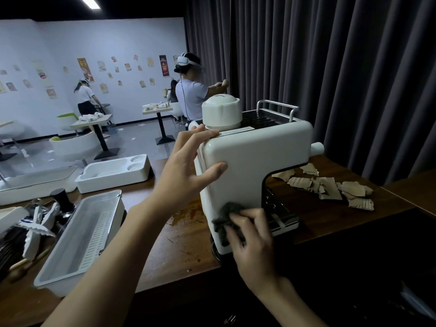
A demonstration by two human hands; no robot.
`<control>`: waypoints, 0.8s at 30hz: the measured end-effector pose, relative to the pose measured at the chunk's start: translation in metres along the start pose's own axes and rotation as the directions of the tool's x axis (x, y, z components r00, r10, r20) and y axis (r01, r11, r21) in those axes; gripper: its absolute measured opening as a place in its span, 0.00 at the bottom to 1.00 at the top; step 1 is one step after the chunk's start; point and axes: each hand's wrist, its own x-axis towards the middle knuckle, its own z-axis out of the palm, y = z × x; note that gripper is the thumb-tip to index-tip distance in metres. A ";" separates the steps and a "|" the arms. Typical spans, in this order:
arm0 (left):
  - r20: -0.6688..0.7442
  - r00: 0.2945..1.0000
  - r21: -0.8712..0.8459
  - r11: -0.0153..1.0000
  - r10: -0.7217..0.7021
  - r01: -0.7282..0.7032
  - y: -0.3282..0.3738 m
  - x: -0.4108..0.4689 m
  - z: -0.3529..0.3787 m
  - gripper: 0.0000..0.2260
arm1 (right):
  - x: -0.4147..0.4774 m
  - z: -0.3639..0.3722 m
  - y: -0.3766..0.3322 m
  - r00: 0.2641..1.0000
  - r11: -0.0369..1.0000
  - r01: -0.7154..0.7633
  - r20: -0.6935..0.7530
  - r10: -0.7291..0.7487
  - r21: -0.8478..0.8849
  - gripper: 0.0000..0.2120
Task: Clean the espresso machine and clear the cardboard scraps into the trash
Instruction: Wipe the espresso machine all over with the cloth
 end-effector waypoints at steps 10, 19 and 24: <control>-0.009 1.000 0.001 1.000 -0.008 0.008 0.000 -0.002 0.001 0.24 | -0.025 0.008 0.002 0.998 1.000 0.024 0.057 -0.022 -0.021 0.08; -0.007 0.999 -0.046 0.998 -0.054 0.053 0.007 -0.005 0.004 0.24 | -0.042 0.015 -0.003 0.991 0.990 -0.136 0.006 0.136 -0.044 0.13; -0.002 0.999 -0.026 0.998 -0.051 0.051 0.006 -0.006 0.003 0.27 | -0.044 0.005 0.014 0.953 0.956 -0.291 -0.080 0.293 0.036 0.20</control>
